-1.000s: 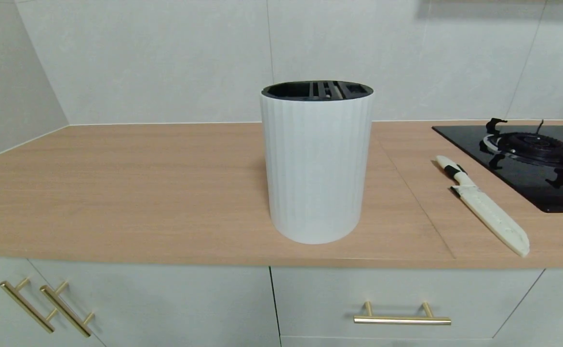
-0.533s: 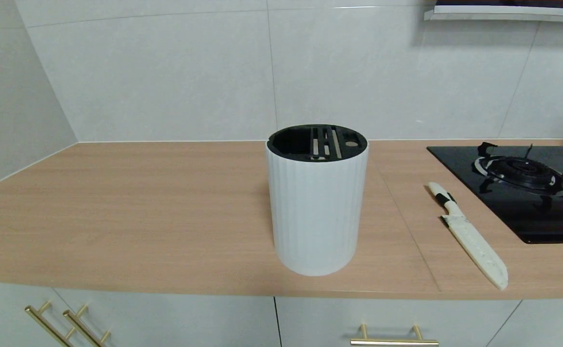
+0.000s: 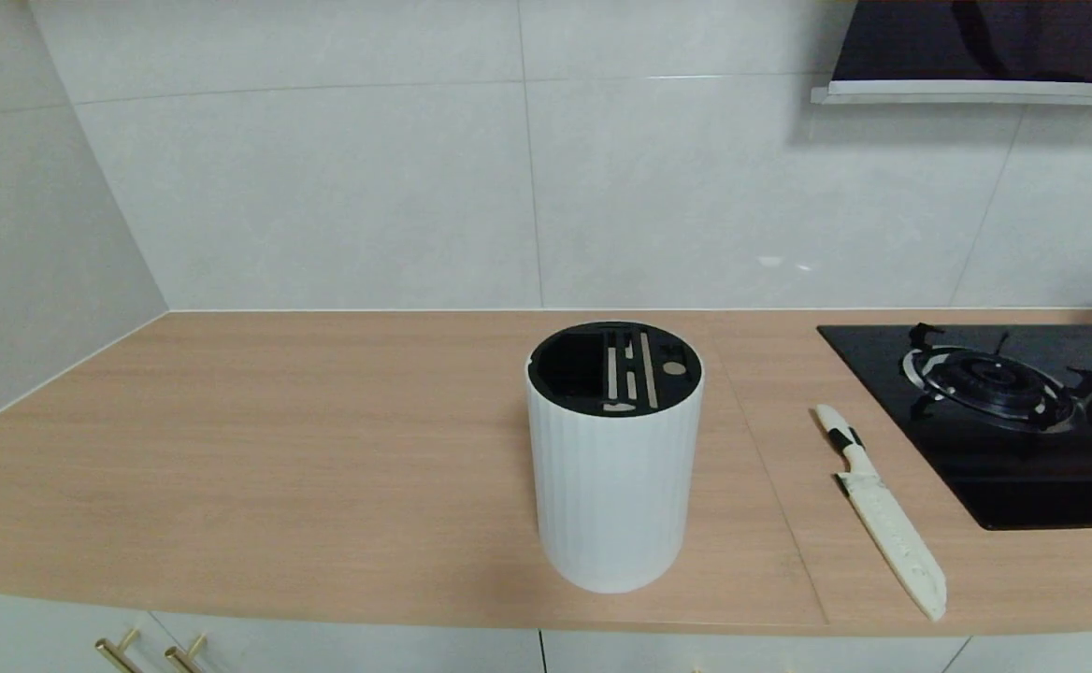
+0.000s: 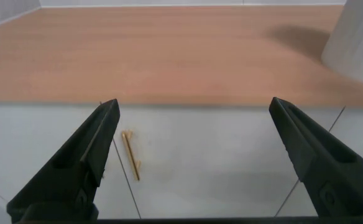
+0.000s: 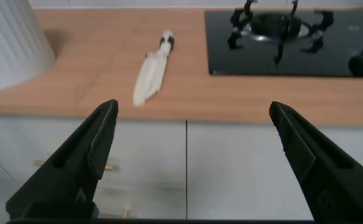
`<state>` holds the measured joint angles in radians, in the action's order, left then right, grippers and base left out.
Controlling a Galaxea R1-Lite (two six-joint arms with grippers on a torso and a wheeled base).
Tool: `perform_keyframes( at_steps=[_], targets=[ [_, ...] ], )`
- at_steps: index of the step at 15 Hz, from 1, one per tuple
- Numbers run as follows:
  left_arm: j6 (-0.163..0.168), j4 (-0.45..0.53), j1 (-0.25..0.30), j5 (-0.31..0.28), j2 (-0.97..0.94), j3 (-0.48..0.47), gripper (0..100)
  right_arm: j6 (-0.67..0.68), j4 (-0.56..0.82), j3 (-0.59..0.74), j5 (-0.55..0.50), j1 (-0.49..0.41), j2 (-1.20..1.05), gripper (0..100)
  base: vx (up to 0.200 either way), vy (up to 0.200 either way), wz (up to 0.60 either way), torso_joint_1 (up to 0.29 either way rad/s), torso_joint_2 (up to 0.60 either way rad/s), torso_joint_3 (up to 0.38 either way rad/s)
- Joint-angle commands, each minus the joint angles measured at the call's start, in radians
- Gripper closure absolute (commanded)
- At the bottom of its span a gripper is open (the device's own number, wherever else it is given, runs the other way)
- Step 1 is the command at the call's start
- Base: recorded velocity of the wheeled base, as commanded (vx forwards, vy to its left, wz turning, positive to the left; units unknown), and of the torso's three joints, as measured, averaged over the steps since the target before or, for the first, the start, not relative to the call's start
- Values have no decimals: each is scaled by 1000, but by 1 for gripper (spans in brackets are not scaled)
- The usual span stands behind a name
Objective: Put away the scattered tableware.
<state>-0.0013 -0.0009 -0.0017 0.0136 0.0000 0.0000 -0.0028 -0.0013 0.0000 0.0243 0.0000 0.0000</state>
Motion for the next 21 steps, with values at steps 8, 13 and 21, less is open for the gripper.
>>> perform_keyframes(
  at_steps=[8, 13, 21],
  targets=[
    [0, -1, 0, 0, 2, 0, 0, 0, 0, 0, 0, 0, 2, 0, 0, 0, 0, 267, -567, -304],
    [0, -1, 0, -1, 2, 0, 0, 1, -2, 0, 0, 0, 2, 0, 0, 0, 0, 237, -482, -250],
    [0, -1, 0, 0, 2, 0, 0, 3, 0, 0, -1, 0, 2, 0, 0, 0, 0, 39, -80, -40]
  ],
)
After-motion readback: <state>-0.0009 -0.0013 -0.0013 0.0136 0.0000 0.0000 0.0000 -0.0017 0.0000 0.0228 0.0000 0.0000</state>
